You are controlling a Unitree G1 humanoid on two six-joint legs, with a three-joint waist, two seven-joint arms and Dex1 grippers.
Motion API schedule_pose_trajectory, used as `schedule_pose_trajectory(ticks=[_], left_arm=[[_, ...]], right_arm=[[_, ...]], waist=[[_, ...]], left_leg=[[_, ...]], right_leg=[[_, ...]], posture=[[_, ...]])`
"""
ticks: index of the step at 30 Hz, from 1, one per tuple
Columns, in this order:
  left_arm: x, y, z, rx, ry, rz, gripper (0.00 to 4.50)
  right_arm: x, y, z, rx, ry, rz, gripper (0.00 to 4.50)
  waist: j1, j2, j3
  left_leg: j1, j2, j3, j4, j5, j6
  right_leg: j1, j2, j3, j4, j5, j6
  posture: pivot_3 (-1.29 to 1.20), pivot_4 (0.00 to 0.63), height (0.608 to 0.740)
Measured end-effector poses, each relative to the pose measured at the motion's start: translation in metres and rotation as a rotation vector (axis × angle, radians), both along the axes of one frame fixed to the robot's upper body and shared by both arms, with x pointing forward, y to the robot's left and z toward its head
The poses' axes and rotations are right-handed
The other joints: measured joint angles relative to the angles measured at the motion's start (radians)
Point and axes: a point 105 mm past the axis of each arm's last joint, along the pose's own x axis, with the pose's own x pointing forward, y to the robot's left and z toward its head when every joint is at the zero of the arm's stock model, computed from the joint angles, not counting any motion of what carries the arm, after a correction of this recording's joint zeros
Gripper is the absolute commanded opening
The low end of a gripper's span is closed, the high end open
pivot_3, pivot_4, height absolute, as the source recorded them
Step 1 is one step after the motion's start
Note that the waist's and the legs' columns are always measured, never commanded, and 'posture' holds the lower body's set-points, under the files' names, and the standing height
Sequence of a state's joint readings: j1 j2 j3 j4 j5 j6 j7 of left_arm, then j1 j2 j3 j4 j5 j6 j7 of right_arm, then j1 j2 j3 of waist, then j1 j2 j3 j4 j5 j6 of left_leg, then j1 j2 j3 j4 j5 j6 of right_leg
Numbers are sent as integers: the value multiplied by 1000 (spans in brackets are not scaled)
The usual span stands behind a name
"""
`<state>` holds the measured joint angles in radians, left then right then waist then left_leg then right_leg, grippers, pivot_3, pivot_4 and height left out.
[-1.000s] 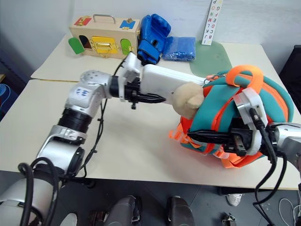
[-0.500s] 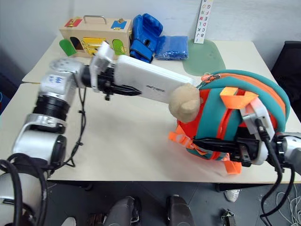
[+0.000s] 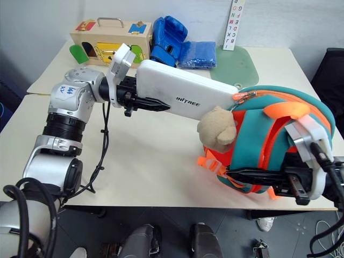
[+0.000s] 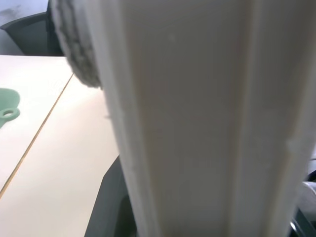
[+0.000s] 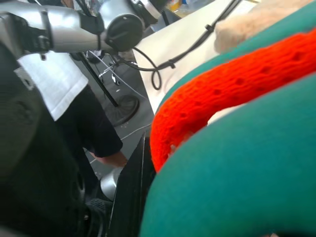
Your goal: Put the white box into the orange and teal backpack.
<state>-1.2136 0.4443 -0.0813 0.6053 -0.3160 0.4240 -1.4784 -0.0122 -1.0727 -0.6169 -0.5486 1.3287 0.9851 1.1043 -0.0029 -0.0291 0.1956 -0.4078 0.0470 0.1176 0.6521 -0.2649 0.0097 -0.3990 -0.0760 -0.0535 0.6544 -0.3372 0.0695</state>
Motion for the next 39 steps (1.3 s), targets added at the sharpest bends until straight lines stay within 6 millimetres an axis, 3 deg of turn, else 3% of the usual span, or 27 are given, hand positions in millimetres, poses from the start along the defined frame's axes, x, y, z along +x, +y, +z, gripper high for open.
schedule_pose_trajectory(ticks=[10, 21, 26, 32, 36, 39], left_arm=[[1, -9, 4, 12, 27, -35, 1428], [-5, -18, -30, 128, 26, -88, 1428], [-14, -48, -36, 90, 60, -177, 1428], [-29, -105, -51, 36, 118, -265, 1428], [-35, -131, -57, 31, 137, -254, 1428], [-43, -142, -65, 68, 134, -259, 2303]], right_arm=[[-4, 1, 8, 2, -8, 15, 10], [0, 5, 4, -7, -5, 17, 10], [-1, 11, 3, -16, -19, 49, 10], [1, 19, 1, 3, -35, 67, 10], [5, 19, -1, 17, -46, 40, 10], [7, 22, -5, 32, -43, 32, 0]], waist=[[1, 0, 0], [2, 0, 0], [6, 0, 0], [6, 0, 0], [2, 0, 0], [1, 0, 0]], left_leg=[[0, 0, 0, 0, 0, 0], [0, 0, 0, 1, 0, 0], [0, 0, -1, 1, 0, 0], [-1, -1, -1, 3, 0, 1], [-1, -1, -1, 3, 0, 1], [1, 0, -1, 1, 0, 0]], right_leg=[[0, 0, 0, 0, 0, 0], [0, -1, 0, 0, 0, 0], [0, -1, 0, 0, 0, 0], [1, -1, 0, 0, 0, 0], [1, -1, 0, 0, 0, 0], [1, 0, 0, 0, 0, 0]], posture=[[0, 150, 740], [0, 150, 740], [0, 150, 740], [0, 150, 740], [0, 150, 740], [0, 150, 740]])
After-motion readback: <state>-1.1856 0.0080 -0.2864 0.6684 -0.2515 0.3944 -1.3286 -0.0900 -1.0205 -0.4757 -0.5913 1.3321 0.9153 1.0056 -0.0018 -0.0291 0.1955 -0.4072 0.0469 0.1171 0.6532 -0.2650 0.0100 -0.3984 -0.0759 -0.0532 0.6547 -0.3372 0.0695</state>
